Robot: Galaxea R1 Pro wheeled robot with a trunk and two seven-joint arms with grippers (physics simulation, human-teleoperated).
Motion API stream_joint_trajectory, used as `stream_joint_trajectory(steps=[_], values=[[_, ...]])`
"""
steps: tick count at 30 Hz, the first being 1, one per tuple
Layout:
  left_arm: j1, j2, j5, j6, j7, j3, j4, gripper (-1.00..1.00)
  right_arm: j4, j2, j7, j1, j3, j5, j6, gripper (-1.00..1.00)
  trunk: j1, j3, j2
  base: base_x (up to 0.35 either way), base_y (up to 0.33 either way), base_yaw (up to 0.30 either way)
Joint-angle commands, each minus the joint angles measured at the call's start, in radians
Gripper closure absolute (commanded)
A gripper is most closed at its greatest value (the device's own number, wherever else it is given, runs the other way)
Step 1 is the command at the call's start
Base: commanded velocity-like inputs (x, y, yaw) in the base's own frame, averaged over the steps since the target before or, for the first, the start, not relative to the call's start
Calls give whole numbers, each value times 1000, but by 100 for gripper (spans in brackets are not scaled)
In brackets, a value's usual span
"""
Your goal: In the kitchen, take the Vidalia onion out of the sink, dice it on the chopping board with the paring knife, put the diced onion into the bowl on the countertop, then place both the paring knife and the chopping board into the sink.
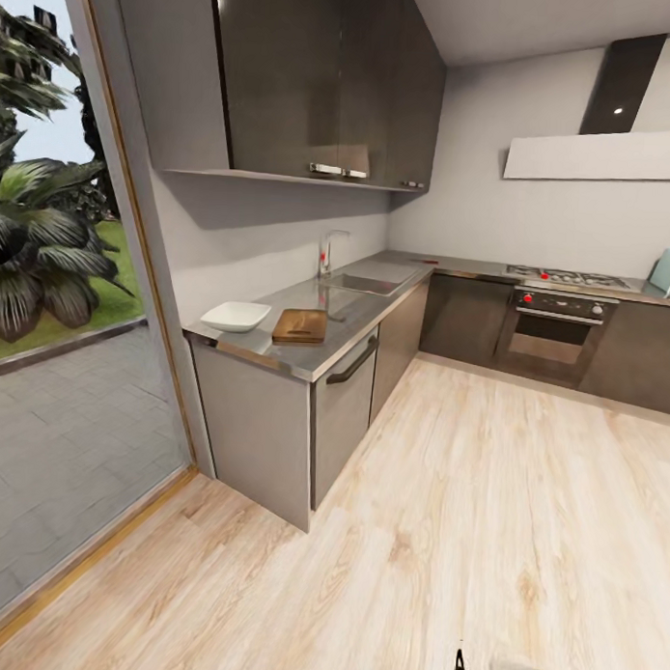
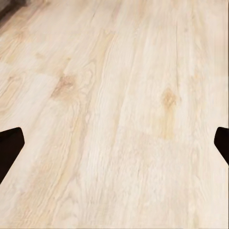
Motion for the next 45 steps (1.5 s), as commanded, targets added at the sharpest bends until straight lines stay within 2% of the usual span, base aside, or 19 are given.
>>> stream_joint_trajectory(steps=[1, 3, 4, 6, 9, 11, 16, 21, 29, 36, 40, 41, 42, 45], values=[[-1, 0, -1, -3, 0, 2, 1, -100, -53, 1, -24, 0, -1, 0, 47, -100, 0, -1, 0, 0, 0, 0], [-1, 0, 0, -3, 0, 2, 1, -100, -164, 1, -46, -4, 0, 0, 176, -100, 0, -1, 0, 3, 0, 0], [-1, 0, 1, -3, 0, 2, 1, -100, -194, 0, -49, -5, 0, 0, 210, -100, 0, -1, 0, 20, 6, 0], [-1, -1, 1, -3, -1, 2, 1, -100, -333, 1, -58, -23, 0, 0, 358, -100, 0, -1, 0, 108, 77, 0], [-1, -1, 1, -3, -1, 2, 0, -100, -433, 2, -66, -58, 0, 0, 460, -100, 0, -1, 0, 190, 148, 0], [-1, -1, 1, -3, 0, 2, 0, -100, -465, 3, -76, -92, 0, 0, 511, -100, 0, -1, 0, 225, 178, 0], [-1, 2, 1, -2, 0, 3, 0, -100, -492, 6, -109, -225, 0, -4, 648, -100, 0, -1, 0, 241, 189, 0], [-1, 5, 1, -2, 0, 3, 0, -100, -496, 14, -129, -346, 1, -7, 730, -100, 0, -1, 0, 249, 193, 0], [-1, 5, 1, -2, 0, 3, 1, -100, -498, 31, -156, -456, 3, -6, 809, -100, 0, -1, 0, 265, 174, 0], [-1, 8, 1, -2, 0, 3, 1, -100, -502, 44, -158, -575, 3, -6, 921, -100, 0, -1, 0, 301, 101, 0], [-1, 12, 1, -2, 0, 3, 1, -100, -503, 78, -160, -651, 3, -2, 981, -100, 0, -1, 0, 304, 95, 0], [-1, 12, 1, -2, 0, 3, 1, -100, -503, 92, -164, -673, 3, -1, 1000, -100, 0, -1, 0, 304, 95, 0], [-1, 12, 1, -2, -1, 3, 2, -100, -502, 120, -189, -711, 4, -2, 1027, -100, 0, -1, 0, 304, 104, 0], [-1, 12, 1, -2, -2, 3, 2, -100, -501, 161, -248, -739, 6, -4, 1040, -100, 0, -1, 0, 293, 143, 0]])
